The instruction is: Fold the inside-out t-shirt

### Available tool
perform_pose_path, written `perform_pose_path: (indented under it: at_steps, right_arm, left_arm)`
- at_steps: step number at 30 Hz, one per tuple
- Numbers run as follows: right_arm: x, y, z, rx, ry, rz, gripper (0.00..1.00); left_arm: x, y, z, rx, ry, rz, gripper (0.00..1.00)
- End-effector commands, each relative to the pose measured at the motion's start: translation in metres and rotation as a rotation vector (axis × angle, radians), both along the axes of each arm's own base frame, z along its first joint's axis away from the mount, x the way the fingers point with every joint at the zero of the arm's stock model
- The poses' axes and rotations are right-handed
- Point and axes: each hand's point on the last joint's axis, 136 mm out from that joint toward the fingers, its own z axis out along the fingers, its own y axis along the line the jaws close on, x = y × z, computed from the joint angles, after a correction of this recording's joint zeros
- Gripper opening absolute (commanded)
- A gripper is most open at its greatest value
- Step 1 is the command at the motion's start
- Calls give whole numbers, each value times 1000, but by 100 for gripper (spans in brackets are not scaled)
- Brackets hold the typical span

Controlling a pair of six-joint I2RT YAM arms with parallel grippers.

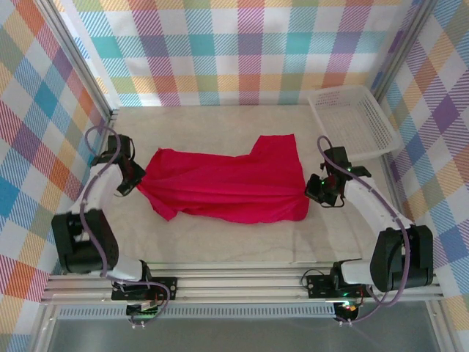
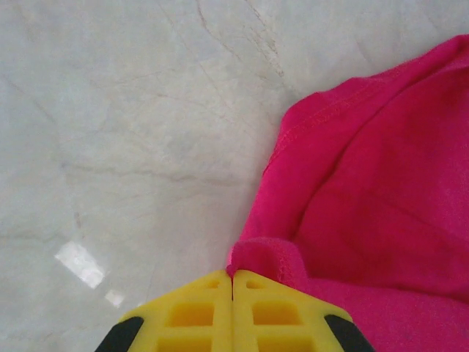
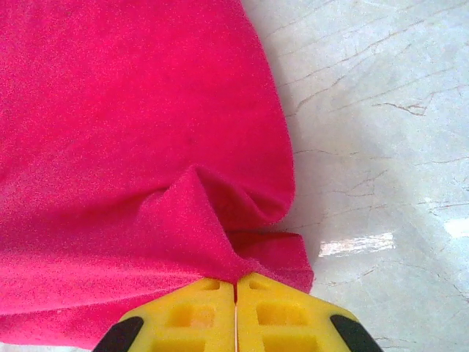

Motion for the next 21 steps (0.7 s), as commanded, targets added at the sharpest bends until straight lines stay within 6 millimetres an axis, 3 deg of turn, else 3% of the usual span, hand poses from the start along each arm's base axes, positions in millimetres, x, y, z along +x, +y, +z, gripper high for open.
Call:
perform_pose_path:
  at_steps: [1,4,6,8,10,13,16,21]
  right_arm:
    - [17,-10,10,-50,-15,-9,0]
    - [37,-5,26,-27,-56,-2,0]
    - [49,2,33,-1,-74,6,0]
    - [58,6,32,15,-69,11,0]
    - [62,10,27,28,-55,17,0]
    - [64,14,21,44,-51,23,0]
    - [66,14,19,37,-46,30,0]
    - [70,15,19,36,-43,48,0]
  left_arm:
    - [49,18,26,21,-105,27,2]
    - [88,22,42,30,-152,16,9]
    - [112,13,45,2,-163,-45,26]
    - [116,4,50,19,-125,-103,38]
    - [104,-7,47,33,-76,-150,43]
    - [67,-37,46,42,-54,-235,43]
    - [22,-83,43,44,-61,-364,45]
    - [-45,-139,12,64,20,-549,50]
